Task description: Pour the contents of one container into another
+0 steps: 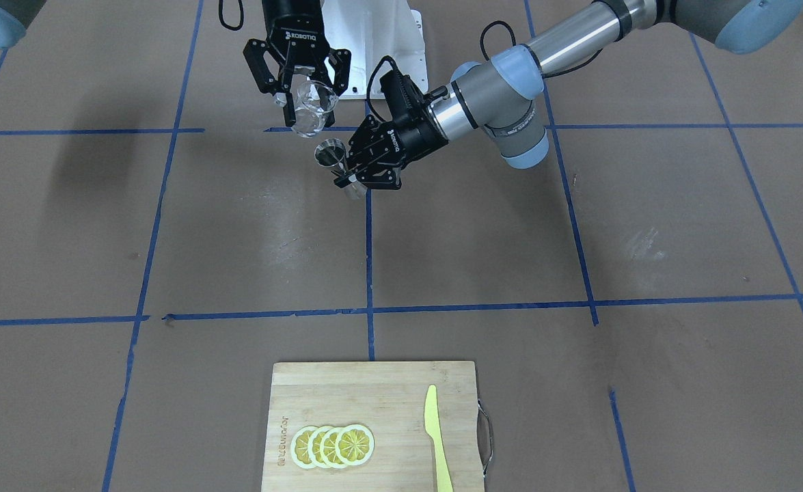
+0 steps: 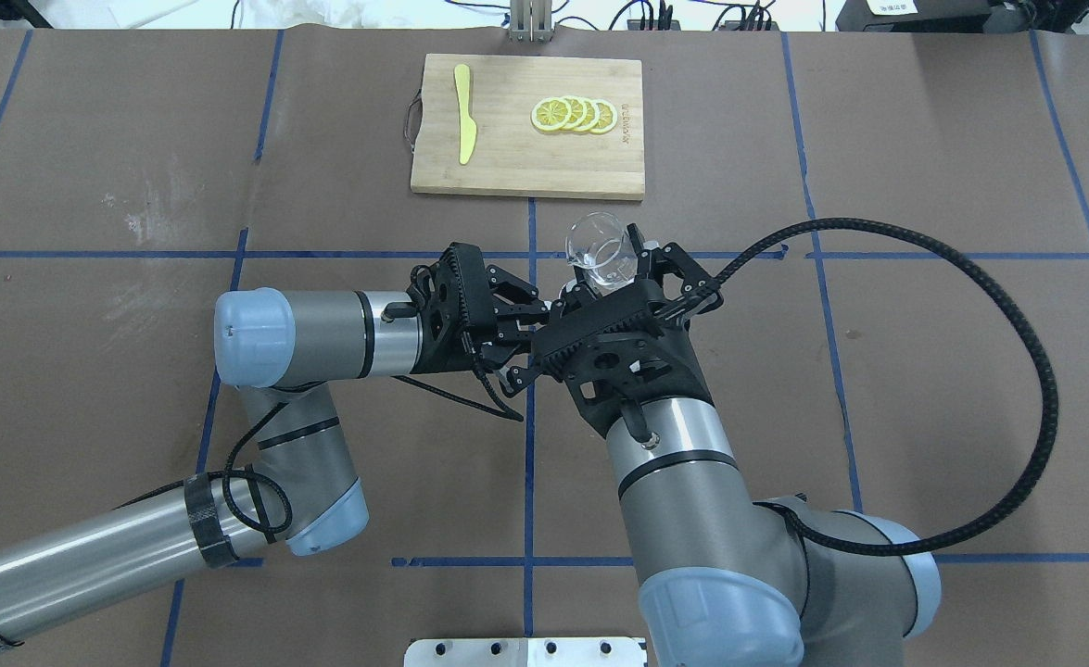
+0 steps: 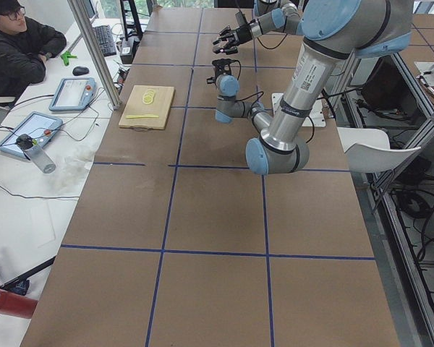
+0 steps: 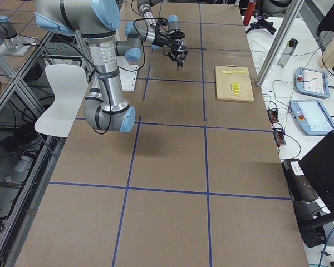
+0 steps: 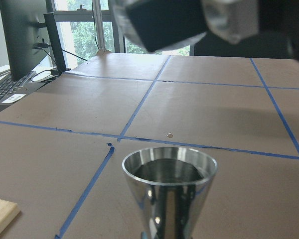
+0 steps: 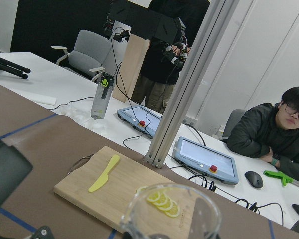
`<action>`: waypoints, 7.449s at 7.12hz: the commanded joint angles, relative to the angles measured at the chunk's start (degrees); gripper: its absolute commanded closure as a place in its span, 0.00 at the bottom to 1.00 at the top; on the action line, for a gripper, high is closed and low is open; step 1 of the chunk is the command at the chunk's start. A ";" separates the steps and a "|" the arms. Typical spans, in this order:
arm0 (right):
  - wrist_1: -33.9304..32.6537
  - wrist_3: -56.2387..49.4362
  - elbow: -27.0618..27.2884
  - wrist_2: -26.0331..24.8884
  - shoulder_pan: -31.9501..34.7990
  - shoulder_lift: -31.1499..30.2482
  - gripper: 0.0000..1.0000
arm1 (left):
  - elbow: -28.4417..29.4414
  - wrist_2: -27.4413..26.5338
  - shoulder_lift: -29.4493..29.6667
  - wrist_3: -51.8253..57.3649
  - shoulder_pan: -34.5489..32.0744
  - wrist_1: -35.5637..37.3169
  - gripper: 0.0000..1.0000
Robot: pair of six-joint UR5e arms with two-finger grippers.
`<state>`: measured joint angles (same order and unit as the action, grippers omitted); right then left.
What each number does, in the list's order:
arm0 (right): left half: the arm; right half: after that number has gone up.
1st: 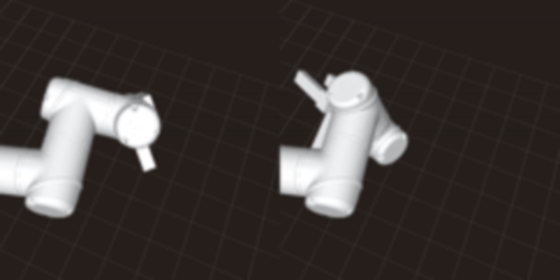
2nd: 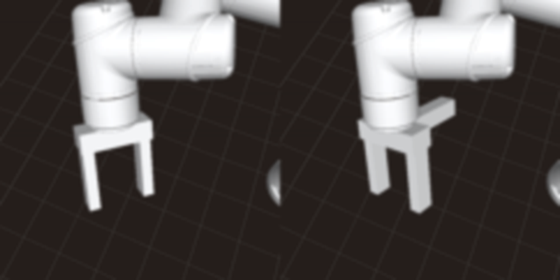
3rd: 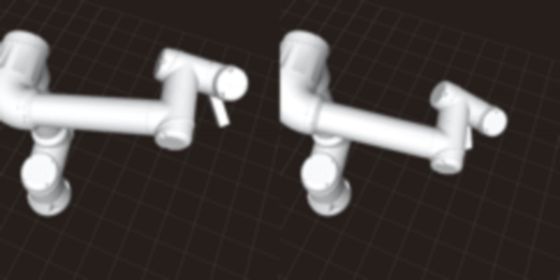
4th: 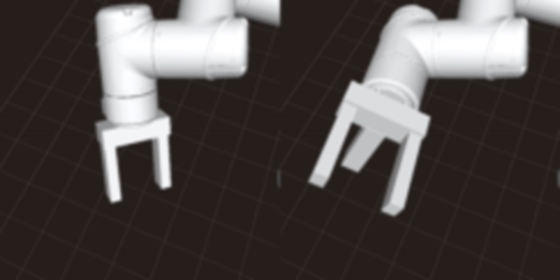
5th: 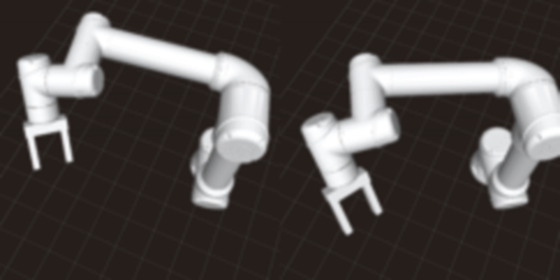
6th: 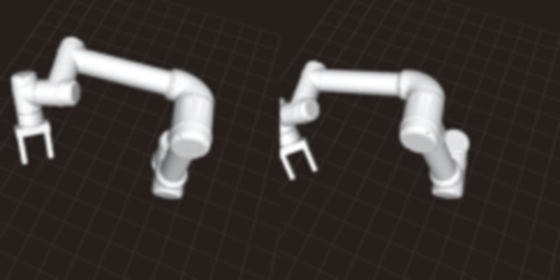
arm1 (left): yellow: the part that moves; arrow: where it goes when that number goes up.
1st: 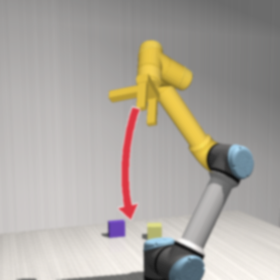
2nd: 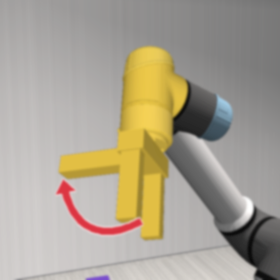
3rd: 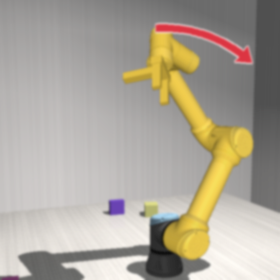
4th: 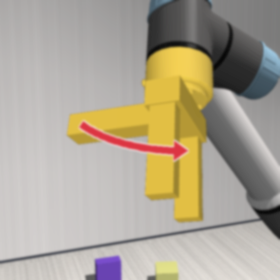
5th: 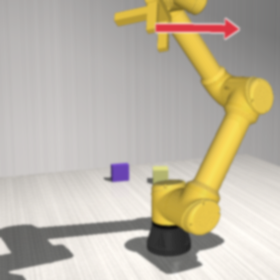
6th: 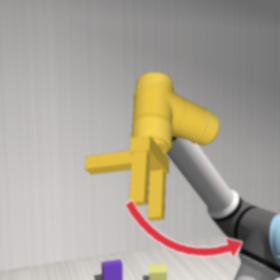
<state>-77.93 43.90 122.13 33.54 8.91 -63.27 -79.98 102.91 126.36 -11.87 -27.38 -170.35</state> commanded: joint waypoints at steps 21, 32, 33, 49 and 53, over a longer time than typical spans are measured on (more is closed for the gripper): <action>0.06 7.34 1.18 1.62 0.93 -3.00 1.00 | -22.67 -43.16 -40.58 -31.03 -14.13 -11.58 1.00; 0.06 7.34 1.18 1.71 1.02 -3.00 1.00 | -18.54 -83.31 -39.35 -30.74 5.85 -8.94 1.00; 0.06 7.34 1.09 1.71 1.02 -3.08 1.00 | -18.28 -83.31 -39.35 -33.20 5.85 -8.94 1.00; 0.06 7.34 1.09 1.71 1.02 -3.17 1.00 | -10.02 -80.76 -37.59 -29.98 8.83 -7.45 1.00; 0.06 7.34 1.09 1.71 1.02 -3.17 1.00 | -7.57 -81.03 -36.28 -32.16 10.77 -8.15 1.00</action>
<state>-77.87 51.24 123.22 35.24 9.93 -66.44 -88.33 22.00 89.36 -42.99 -17.12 -178.19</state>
